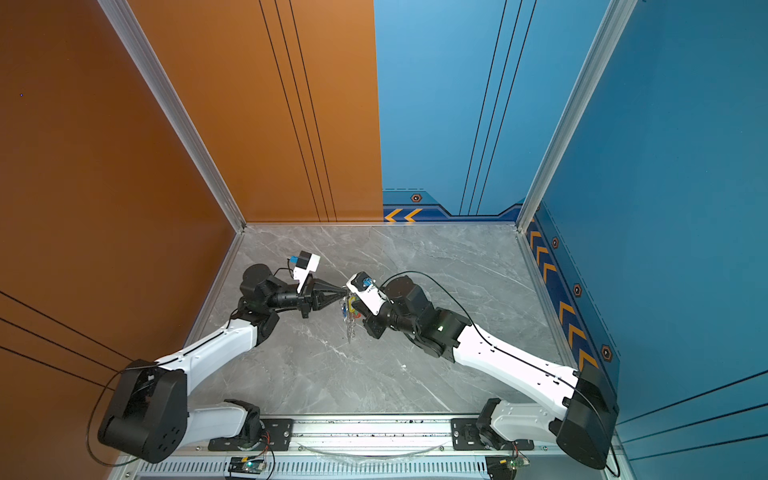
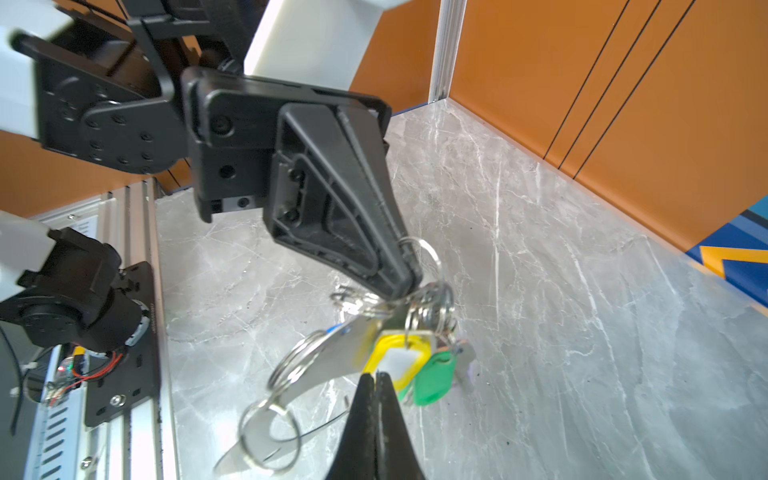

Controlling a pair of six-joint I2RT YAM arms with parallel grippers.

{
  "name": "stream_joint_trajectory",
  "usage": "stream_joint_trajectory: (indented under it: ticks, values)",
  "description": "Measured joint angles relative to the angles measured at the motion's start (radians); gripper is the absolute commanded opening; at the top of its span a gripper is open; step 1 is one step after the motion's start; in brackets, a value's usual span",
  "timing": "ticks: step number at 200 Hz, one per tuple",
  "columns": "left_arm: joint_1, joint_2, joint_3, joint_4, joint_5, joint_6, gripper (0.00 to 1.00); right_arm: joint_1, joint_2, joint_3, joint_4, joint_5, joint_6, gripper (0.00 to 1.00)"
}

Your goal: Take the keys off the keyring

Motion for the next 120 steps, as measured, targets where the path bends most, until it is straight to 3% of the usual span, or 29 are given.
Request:
stream_joint_trajectory:
  ticks: [58, 75, 120]
  values:
    - [0.005, 0.026, -0.015, 0.159, -0.008, -0.106, 0.0, -0.002, -0.001, 0.0, 0.043, -0.087, 0.078, 0.0]
    - [0.005, 0.026, -0.018, 0.174, -0.008, -0.115, 0.0, -0.022, -0.001, -0.002, 0.05, -0.082, 0.084, 0.11]
    - [0.005, 0.026, -0.03, 0.185, -0.008, -0.129, 0.0, -0.073, -0.001, -0.006, 0.051, -0.047, 0.074, 0.15]
